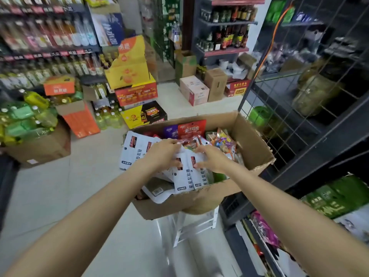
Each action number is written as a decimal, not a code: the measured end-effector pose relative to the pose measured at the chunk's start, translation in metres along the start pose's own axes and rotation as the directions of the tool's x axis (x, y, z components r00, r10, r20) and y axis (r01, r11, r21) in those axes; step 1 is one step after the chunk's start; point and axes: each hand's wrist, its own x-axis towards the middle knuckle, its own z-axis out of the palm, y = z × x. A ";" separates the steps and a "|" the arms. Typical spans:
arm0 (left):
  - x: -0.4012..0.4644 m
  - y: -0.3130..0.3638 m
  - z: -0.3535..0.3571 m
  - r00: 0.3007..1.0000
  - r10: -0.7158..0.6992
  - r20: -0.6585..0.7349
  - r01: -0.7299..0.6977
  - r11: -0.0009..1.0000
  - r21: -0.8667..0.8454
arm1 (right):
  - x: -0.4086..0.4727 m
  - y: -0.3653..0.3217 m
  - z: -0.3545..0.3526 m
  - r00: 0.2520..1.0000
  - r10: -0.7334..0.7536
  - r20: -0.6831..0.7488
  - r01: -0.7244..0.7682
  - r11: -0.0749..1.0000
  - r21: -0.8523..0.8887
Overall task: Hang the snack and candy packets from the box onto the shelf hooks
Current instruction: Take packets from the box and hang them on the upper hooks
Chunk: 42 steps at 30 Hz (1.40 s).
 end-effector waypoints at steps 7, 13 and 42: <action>0.015 0.008 -0.001 0.996 0.005 -0.089 -0.017 0.991 -0.130 | 0.015 0.022 -0.027 0.989 -0.058 -0.135 0.065 0.997 0.045; 0.025 0.026 -0.029 0.954 -0.011 -0.299 -0.141 0.865 -0.481 | 0.002 0.026 -0.059 0.942 -0.084 -0.326 0.156 0.967 0.202; -0.125 0.430 -0.145 0.571 0.398 -0.718 -0.744 0.621 -0.247 | -0.455 0.091 -0.174 0.671 0.175 -0.720 0.290 0.832 0.473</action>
